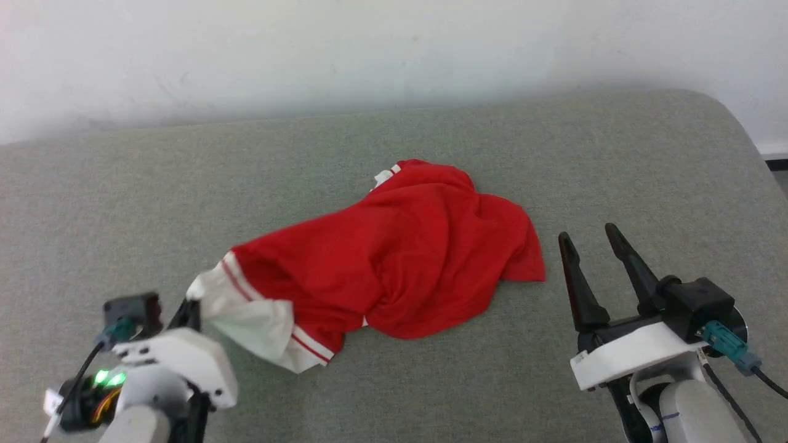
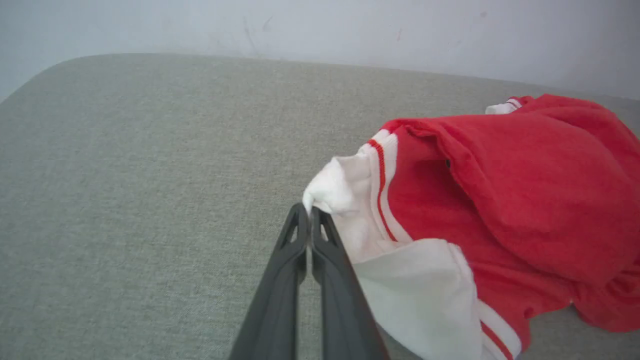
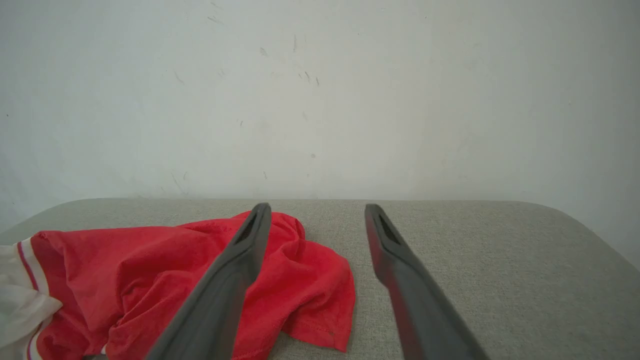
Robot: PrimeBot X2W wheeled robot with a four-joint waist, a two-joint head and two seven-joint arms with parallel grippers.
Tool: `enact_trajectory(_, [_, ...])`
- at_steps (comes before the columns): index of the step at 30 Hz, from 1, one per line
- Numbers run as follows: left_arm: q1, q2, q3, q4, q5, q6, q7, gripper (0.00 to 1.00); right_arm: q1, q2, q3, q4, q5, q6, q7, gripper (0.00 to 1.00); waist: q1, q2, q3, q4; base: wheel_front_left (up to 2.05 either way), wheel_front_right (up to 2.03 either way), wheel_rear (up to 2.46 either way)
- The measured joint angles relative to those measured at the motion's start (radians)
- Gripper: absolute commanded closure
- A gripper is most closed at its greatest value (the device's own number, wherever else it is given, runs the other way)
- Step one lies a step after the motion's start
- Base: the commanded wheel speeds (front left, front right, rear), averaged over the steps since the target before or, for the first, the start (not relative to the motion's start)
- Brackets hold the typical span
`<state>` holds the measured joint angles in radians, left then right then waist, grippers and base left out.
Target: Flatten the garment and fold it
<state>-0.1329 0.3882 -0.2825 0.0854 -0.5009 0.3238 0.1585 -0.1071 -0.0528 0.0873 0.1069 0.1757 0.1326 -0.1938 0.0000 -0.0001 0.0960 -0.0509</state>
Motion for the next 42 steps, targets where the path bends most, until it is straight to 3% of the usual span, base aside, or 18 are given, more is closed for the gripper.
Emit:
enact_trajectory(4, [0.078,0.027,0.041,0.025,-0.023,0.038,0.026,1.00,0.000,0.000,0.005,-0.007,-0.008,0.000,0.010,0.00,0.0000,0.0000,-0.006,0.017,0.00,0.00,0.00])
enact_trajectory(5, [0.091,0.028,0.044,0.034,-0.030,0.038,0.027,0.37,0.000,0.000,0.006,-0.010,-0.008,0.000,0.015,0.00,0.0000,0.0000,-0.007,0.020,0.00,0.00,0.00])
enact_trajectory(6, [0.097,0.028,0.044,0.043,-0.035,0.037,0.026,0.00,0.000,0.000,0.007,-0.012,-0.009,0.000,0.017,0.00,0.0000,0.0000,-0.007,0.023,0.00,0.00,0.00])
enact_trajectory(11, [0.099,0.008,0.047,0.065,-0.048,0.027,-0.030,0.00,0.001,0.000,0.010,-0.023,-0.009,0.000,0.026,0.00,0.0000,0.0000,-0.008,0.027,0.00,0.00,0.00])
enact_trajectory(15, [0.082,-0.005,0.036,0.023,0.003,0.029,-0.147,0.00,0.002,0.000,0.012,-0.027,-0.009,0.000,0.028,0.00,0.0000,0.0000,-0.011,0.023,0.00,0.00,0.00])
enact_trajectory(17, [0.053,-0.008,-0.009,-0.026,0.046,0.010,-0.183,0.00,0.008,0.000,0.008,-0.029,-0.009,0.000,0.028,0.00,0.0000,0.0000,-0.014,0.021,0.00,0.00,0.00])
enact_trajectory(20, [-0.018,-0.032,-0.120,-0.072,0.102,-0.053,-0.179,0.00,0.010,0.000,-0.002,-0.034,-0.014,0.000,0.035,0.00,0.0000,0.0000,-0.014,0.020,0.00,0.00,0.00])
enact_trajectory(25, [-0.175,-0.130,-0.296,-0.043,0.151,-0.162,-0.111,0.00,0.010,0.000,-0.026,-0.052,-0.017,0.000,0.035,0.00,0.0000,0.0000,-0.002,0.003,0.00,0.00,0.00])
enact_trajectory(30, [-0.310,-0.225,-0.401,0.117,0.158,-0.255,-0.028,0.00,0.005,0.000,-0.029,-0.058,-0.012,0.000,0.028,0.00,0.0000,0.0000,0.025,-0.033,0.00,0.00,0.00])
enact_trajectory(36, [-0.439,-0.269,-0.442,0.339,0.158,-0.306,0.082,0.00,-0.013,0.000,-0.027,-0.048,0.011,0.000,0.007,0.00,0.0001,0.0000,0.064,-0.101,0.00,0.00,0.00])
enact_trajectory(42, [-0.497,-0.275,-0.464,0.489,0.146,-0.323,0.261,0.00,-0.017,0.000,-0.021,-0.021,0.032,0.000,-0.014,0.00,0.0001,0.0000,0.102,-0.175,0.00,0.00,0.00])
